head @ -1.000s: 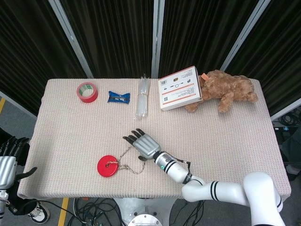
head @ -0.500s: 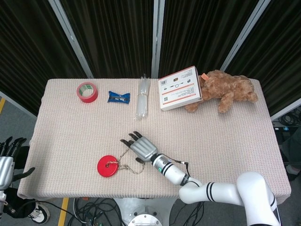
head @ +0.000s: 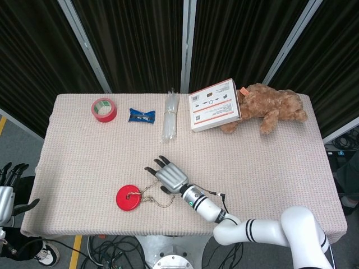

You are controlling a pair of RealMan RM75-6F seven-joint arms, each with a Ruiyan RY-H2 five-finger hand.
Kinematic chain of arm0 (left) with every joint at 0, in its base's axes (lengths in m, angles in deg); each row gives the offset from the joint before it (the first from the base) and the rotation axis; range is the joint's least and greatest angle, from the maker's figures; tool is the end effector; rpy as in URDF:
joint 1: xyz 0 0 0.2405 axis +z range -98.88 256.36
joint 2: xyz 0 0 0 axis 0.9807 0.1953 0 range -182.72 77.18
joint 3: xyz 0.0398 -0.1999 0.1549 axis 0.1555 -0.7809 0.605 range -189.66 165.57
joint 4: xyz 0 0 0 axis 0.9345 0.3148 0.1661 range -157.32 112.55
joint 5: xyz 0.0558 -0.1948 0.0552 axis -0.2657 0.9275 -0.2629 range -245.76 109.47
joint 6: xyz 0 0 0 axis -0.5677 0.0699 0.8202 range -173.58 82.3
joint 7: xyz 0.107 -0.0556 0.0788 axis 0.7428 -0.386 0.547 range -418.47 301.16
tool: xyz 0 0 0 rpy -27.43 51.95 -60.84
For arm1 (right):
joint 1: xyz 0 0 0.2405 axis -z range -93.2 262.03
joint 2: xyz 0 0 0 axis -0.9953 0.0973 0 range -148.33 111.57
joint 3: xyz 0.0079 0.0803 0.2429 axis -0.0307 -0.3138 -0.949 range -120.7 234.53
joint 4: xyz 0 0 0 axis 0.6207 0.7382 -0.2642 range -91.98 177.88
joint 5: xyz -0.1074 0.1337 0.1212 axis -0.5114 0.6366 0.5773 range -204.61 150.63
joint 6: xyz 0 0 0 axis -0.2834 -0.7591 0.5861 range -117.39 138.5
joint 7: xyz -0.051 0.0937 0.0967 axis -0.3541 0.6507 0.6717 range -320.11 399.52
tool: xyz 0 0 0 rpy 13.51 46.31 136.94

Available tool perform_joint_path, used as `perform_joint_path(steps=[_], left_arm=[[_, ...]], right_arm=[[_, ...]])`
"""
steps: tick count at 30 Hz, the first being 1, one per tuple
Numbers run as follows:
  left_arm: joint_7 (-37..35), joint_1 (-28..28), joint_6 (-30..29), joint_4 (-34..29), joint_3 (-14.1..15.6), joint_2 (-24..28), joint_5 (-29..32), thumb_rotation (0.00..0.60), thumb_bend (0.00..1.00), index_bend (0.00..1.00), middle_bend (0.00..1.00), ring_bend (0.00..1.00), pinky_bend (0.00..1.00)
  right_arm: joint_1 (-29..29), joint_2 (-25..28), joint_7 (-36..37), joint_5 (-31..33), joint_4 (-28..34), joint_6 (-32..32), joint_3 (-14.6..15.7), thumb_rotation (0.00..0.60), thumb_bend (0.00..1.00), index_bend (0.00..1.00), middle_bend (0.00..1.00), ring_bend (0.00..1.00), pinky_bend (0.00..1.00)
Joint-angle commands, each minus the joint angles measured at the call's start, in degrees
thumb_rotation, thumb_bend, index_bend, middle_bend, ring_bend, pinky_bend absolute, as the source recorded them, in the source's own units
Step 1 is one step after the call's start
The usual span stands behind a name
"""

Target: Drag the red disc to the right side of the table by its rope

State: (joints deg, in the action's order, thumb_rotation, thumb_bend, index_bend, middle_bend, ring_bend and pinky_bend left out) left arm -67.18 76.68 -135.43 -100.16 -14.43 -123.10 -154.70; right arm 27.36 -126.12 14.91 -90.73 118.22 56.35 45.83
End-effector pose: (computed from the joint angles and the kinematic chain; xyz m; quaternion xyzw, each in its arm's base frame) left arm -0.3519 0.1649 0.1583 -0.5695 -0.3766 -0.4012 0.6106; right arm -0.0295 -0.3147 -0.1278 0.8342 -0.3106 0.3694 0.2669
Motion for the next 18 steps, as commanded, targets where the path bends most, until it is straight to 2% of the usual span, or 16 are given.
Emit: perform_joint_path(steps=[1, 8, 12, 15, 18], left_arm=[[0.00, -0.01, 0.04, 0.00, -0.03, -0.03, 0.00, 0.600, 0.02, 0.14, 0.13, 0.02, 0.12], [-0.03, -0.02, 0.39, 0.42, 0.09, -0.42, 0.00, 0.600, 0.02, 0.14, 0.13, 0.02, 0.12], [-0.28, 0.05, 0.18, 0.54, 0.00, -0.36, -0.05, 0.600, 0.02, 0.14, 0.13, 0.02, 0.12], [-0.49, 0.17, 0.07, 0.60, 0.00, -0.29, -0.04, 0.600, 0.02, 0.14, 0.13, 0.02, 0.12], [-0.55, 0.12, 0.10, 0.59, -0.01, -0.31, -0.13, 0.600, 0.02, 0.14, 0.13, 0.02, 0.12]], right_arm=[[0.13, -0.25, 0.10, -0.27, -0.17, 0.67, -0.09, 0.600, 0.29, 0.22, 0.59, 0.10, 0.00], [0.23, -0.67, -0.45, 0.51, -1.01, 0.53, 0.20, 0.600, 0.36, 0.54, 0.71, 0.21, 0.00], [0.65, -0.68, -0.02, -0.20, -0.66, 1.41, 0.35, 0.600, 0.39, 0.64, 0.78, 0.31, 0.01], [1.26, -0.28, 0.93, -1.32, 0.27, 2.72, 0.22, 0.600, 0.41, 0.74, 0.85, 0.40, 0.06], [1.88, 0.17, 1.14, -2.06, 0.91, 4.05, 0.17, 0.600, 0.43, 0.82, 0.90, 0.44, 0.08]])
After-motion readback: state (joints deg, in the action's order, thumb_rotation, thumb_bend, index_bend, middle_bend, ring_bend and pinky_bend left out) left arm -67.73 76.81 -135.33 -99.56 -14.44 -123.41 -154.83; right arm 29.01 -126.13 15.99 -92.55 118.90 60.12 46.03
